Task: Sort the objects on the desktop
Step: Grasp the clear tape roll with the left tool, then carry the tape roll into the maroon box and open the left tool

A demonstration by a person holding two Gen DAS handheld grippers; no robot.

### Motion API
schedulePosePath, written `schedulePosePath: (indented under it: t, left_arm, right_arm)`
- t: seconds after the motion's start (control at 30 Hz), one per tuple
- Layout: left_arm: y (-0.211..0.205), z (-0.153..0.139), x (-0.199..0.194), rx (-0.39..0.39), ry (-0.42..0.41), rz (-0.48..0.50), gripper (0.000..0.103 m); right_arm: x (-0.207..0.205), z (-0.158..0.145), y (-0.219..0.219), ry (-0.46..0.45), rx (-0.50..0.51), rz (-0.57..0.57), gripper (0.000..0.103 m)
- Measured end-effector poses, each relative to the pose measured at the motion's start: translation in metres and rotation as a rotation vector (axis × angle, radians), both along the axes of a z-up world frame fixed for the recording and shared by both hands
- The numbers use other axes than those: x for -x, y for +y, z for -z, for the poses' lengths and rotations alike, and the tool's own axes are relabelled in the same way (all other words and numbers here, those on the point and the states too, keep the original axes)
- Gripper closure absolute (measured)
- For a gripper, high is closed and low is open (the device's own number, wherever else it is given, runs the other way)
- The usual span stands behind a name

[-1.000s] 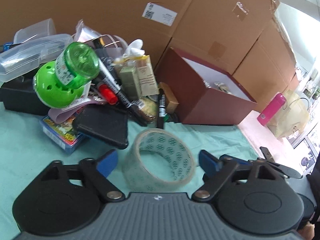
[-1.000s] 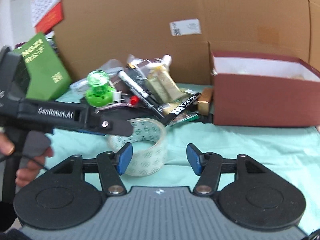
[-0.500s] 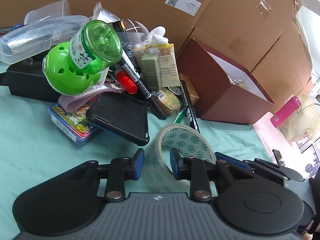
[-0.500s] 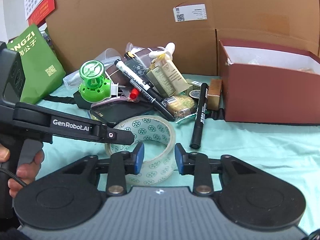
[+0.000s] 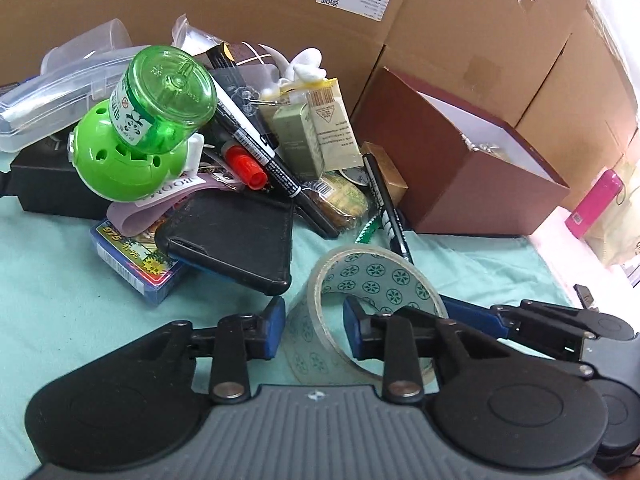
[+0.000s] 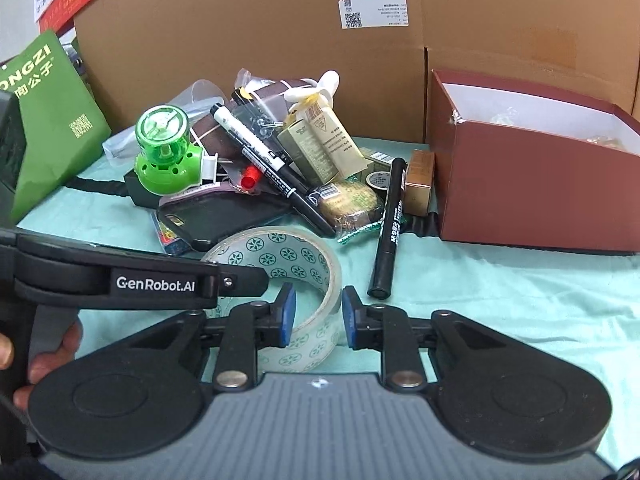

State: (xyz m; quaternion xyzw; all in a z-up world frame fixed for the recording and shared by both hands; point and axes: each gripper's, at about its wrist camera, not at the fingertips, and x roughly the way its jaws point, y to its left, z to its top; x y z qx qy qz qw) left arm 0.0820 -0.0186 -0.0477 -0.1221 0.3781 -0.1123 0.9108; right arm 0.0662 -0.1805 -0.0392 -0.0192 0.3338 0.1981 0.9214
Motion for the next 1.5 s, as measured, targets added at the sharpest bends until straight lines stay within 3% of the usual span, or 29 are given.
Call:
schedulePosePath:
  t: [0.27, 0.57, 0.8, 1.17, 1.5]
  left_arm:
    - [-0.007, -0.008, 0.011, -0.022, -0.011, 0.009, 0.080]
    - [-0.035, -0.040, 0.017, -0.010, -0.079, 0.046, 0.080]
    - [-0.080, -0.082, -0.003, -0.005, -0.189, 0.112, 0.081]
    - [-0.152, -0.118, -0.070, 0.043, -0.247, 0.183, 0.083]
    - [-0.185, -0.094, -0.152, 0.043, -0.157, 0.177, 0.084]
  right_arm:
    - [0.007, -0.007, -0.004, -0.034, 0.028, 0.041, 0.093]
    - [0.023, -0.033, -0.039, -0.119, 0.000, 0.093, 0.094]
    - [0.015, -0.071, -0.080, -0.223, -0.008, 0.191, 0.094]
    - [-0.047, -0.125, -0.141, -0.340, 0.039, 0.314, 0.094]
    - [-0.127, -0.101, -0.167, -0.282, 0.080, 0.352, 0.093]
